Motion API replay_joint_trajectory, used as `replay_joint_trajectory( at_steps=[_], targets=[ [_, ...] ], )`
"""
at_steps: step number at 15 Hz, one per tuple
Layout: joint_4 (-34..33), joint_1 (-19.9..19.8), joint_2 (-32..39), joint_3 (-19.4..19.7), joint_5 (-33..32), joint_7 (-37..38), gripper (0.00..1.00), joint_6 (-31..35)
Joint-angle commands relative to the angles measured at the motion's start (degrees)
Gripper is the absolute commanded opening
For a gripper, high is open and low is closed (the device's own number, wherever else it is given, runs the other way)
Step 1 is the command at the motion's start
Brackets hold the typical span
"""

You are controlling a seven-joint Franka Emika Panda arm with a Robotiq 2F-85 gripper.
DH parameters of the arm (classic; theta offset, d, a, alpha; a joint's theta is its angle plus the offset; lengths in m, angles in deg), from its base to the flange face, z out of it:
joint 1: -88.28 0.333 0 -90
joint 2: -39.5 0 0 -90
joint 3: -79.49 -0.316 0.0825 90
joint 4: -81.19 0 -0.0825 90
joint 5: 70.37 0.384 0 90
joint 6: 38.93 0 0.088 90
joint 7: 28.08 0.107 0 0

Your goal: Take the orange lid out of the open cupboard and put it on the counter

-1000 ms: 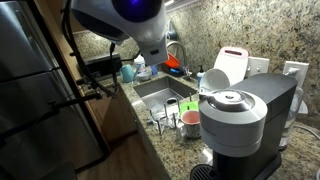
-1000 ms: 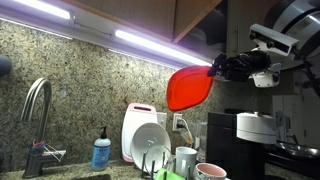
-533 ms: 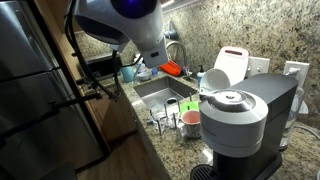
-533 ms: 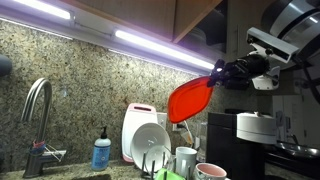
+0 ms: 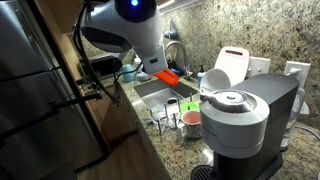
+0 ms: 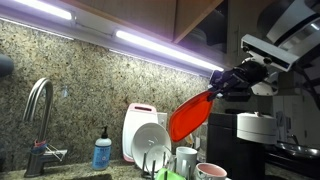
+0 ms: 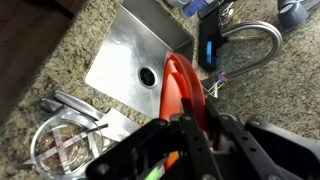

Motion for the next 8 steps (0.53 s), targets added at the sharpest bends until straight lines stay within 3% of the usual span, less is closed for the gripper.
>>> replay_joint_trajectory(
  at_steps=[1, 8],
  targets=[
    [-0.88, 3.23, 1.53, 4.68, -1.16, 3.33, 0.04, -4.34],
    [-0.78, 7.04, 0.95, 10.64, -8.86, 11.04, 0.04, -6.56]
  ],
)
